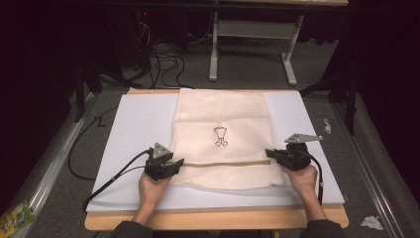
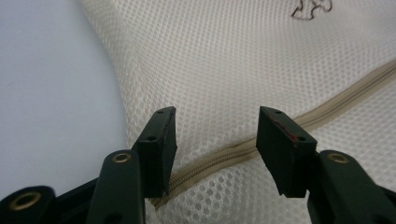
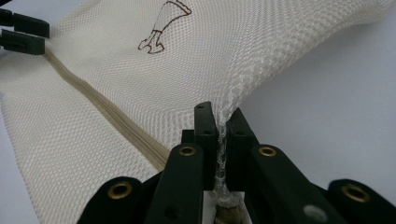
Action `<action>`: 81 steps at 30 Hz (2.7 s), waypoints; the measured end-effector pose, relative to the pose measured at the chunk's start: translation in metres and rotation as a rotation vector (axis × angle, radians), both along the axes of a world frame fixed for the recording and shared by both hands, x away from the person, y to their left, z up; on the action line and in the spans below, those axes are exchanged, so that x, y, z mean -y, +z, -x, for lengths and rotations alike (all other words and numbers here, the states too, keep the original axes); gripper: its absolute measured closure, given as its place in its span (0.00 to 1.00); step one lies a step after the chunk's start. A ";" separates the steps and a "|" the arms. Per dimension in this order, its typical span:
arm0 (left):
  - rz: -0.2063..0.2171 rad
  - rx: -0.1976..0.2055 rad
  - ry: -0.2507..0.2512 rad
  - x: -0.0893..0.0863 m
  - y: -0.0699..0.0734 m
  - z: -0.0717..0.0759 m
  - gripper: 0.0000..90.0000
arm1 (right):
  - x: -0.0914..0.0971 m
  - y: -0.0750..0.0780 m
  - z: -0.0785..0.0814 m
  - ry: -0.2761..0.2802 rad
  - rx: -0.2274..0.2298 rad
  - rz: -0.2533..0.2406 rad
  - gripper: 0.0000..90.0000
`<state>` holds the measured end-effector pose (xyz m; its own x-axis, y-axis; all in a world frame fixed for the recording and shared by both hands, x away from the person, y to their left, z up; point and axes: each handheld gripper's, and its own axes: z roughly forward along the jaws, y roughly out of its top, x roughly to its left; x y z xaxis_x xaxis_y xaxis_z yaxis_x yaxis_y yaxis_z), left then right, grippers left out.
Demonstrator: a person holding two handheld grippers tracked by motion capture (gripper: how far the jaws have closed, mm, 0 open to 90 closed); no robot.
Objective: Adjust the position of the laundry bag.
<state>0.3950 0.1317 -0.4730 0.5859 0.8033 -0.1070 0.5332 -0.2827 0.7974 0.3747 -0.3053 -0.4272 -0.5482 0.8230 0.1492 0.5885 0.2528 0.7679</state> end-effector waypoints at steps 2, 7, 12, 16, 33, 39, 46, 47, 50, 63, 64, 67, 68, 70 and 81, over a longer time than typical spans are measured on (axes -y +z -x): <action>-0.001 0.016 0.001 0.000 0.005 0.001 0.56 | 0.001 0.000 0.000 0.003 0.002 -0.010 0.97; -0.005 0.033 -0.033 0.009 0.013 0.003 0.57 | 0.001 0.000 -0.001 0.007 0.001 -0.026 0.97; 0.012 0.023 -0.080 0.025 0.015 0.002 0.57 | 0.001 0.000 -0.001 0.010 -0.005 -0.021 0.97; -0.005 0.027 -0.104 0.043 0.018 0.002 0.57 | 0.000 0.000 -0.001 0.007 -0.007 -0.018 0.97; 0.029 0.002 -0.249 0.103 0.025 0.002 0.60 | -0.001 0.003 0.000 0.011 -0.012 -0.062 0.97; 0.017 0.013 -0.310 0.124 0.027 0.004 0.61 | -0.002 0.003 -0.001 0.014 -0.013 -0.058 0.97; 0.040 0.017 -0.345 0.142 0.030 0.006 0.61 | -0.004 0.009 0.000 0.016 -0.012 -0.049 0.97; 0.037 0.021 -0.354 0.143 0.031 0.007 0.61 | -0.005 0.009 0.000 0.014 -0.011 -0.052 0.97; 0.037 0.027 -0.380 0.150 0.033 0.009 0.62 | -0.006 0.009 -0.001 0.018 -0.017 -0.050 0.97; 0.048 0.014 -0.442 0.180 0.031 0.013 0.70 | -0.008 0.008 -0.002 0.019 -0.025 -0.059 0.98; 0.058 0.011 -0.445 0.183 0.031 0.013 0.70 | -0.008 0.008 -0.002 0.018 -0.028 -0.062 0.98; 0.100 -0.006 -0.450 0.188 0.030 0.011 0.73 | -0.008 0.009 -0.001 0.021 -0.027 -0.060 0.98; 0.105 -0.007 -0.450 0.188 0.030 0.011 0.73 | -0.008 0.009 -0.001 0.024 -0.026 -0.060 0.98; 0.108 -0.011 -0.460 0.188 0.031 0.011 0.75 | -0.008 0.008 -0.002 0.027 -0.028 -0.060 0.98; 0.103 -0.031 -0.506 0.207 0.024 0.013 0.79 | -0.011 0.008 -0.002 0.034 -0.033 -0.076 0.98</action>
<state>0.3818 -0.0752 -0.4488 0.8934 0.4048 -0.1947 0.3745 -0.4318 0.8205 0.3767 -0.2947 -0.4196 -0.5694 0.7895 0.2291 0.6057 0.2144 0.7663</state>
